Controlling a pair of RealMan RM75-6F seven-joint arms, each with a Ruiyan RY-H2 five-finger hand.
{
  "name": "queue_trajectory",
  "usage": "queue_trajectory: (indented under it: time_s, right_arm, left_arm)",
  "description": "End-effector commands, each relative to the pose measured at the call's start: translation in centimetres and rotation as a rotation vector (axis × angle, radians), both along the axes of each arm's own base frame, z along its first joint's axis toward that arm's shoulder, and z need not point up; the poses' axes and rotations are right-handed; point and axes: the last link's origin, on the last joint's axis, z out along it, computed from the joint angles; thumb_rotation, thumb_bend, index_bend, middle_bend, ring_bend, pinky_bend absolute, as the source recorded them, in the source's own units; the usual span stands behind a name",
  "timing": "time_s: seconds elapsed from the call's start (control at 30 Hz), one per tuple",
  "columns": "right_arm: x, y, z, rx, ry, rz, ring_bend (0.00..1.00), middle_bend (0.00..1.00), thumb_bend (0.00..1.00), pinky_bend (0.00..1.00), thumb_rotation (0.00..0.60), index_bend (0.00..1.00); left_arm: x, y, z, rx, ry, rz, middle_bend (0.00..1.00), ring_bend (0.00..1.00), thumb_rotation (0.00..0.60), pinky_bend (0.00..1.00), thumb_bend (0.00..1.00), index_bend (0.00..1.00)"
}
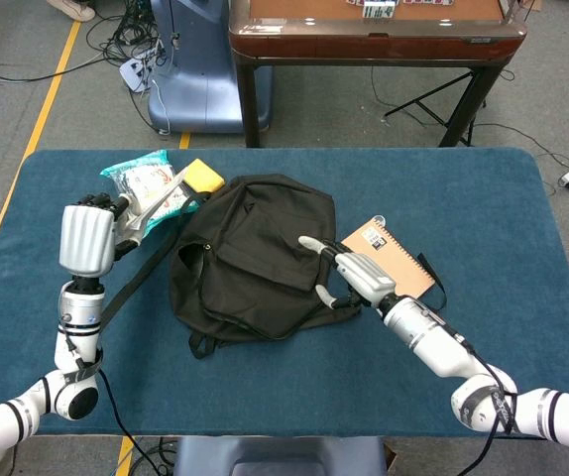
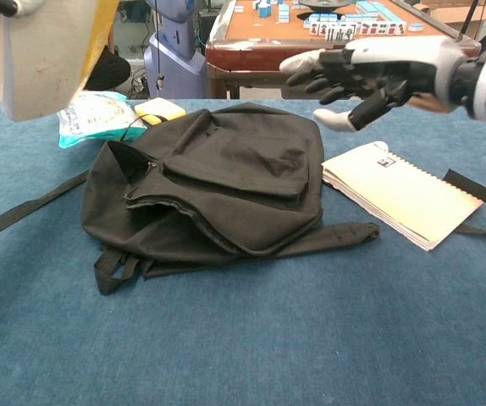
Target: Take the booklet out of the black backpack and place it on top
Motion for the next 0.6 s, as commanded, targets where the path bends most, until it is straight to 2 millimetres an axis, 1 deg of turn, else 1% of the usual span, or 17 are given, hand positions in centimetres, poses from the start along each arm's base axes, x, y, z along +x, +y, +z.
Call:
queue_trajectory:
  time_s: [0.03,0.2,0.27,0.33,0.37,0.4,0.43,0.47,0.5,0.6]
  right_arm:
    - [-1.5,0.1,2.4,-0.048,-0.026,-0.049,0.0,0.05,0.47,0.04,0.6,0.0]
    - [-3.2,0.1,4.2,-0.117,-0.002,-0.075,0.0,0.05,0.47,0.04,0.6,0.0]
    - [-3.8,0.1,4.7,-0.143,0.014,-0.086,0.0,0.05,0.47,0.04,0.6,0.0]
    - [-4.4,0.1,5.0,-0.162,0.029,-0.097,0.0,0.05,0.47,0.04,0.6,0.0]
    - [-4.6,0.1,5.2,-0.169,0.032,-0.103,0.0,0.05,0.47,0.04,0.6,0.0]
    - [-4.9,0.1,5.3,-0.175,0.034,-0.11,0.0,0.05,0.47,0.04,0.6,0.0]
    - [-5.1,0.1,5.4,-0.18,0.036,-0.117,0.0,0.05,0.47,0.04,0.6,0.0]
    - [-5.4,0.1,5.5,-0.185,0.036,-0.125,0.0,0.05,0.47,0.04,0.6,0.0]
    - [-5.6,0.1,5.6,-0.188,0.038,-0.131,0.0,0.05,0.47,0.04,0.6,0.0]
    - [-6.3,0.1,5.8,-0.199,0.053,-0.142,0.0,0.05,0.47,0.04,0.6,0.0]
  left_arm:
    - [1.3,0.6,-3.4,-0.068,0.054,-0.021,0.79,0.63,0.6,0.65,0.46,0.76]
    - [2.0,-0.2,-7.3,-0.162,0.123,-0.025,0.79,0.63,0.6,0.65,0.46,0.76]
    - [2.0,-0.8,-8.8,-0.217,0.159,-0.018,0.79,0.62,0.6,0.65,0.46,0.72]
    - [1.5,-1.5,-10.0,-0.309,0.195,0.035,0.73,0.58,0.6,0.65,0.42,0.6]
    - [1.5,-1.8,-10.2,-0.344,0.198,0.059,0.67,0.55,0.6,0.65,0.36,0.5]
    - [1.6,-2.1,-10.2,-0.374,0.193,0.077,0.6,0.5,0.6,0.64,0.27,0.38]
    - [1.7,-2.3,-10.2,-0.397,0.186,0.092,0.56,0.47,0.599,0.63,0.23,0.33]
    - [1.7,-2.6,-10.0,-0.421,0.179,0.111,0.51,0.44,0.581,0.61,0.19,0.27]
    - [1.7,-2.8,-9.8,-0.434,0.175,0.123,0.47,0.42,0.548,0.59,0.17,0.22]
    - [1.5,-3.4,-8.9,-0.454,0.15,0.153,0.42,0.39,0.458,0.55,0.16,0.17]
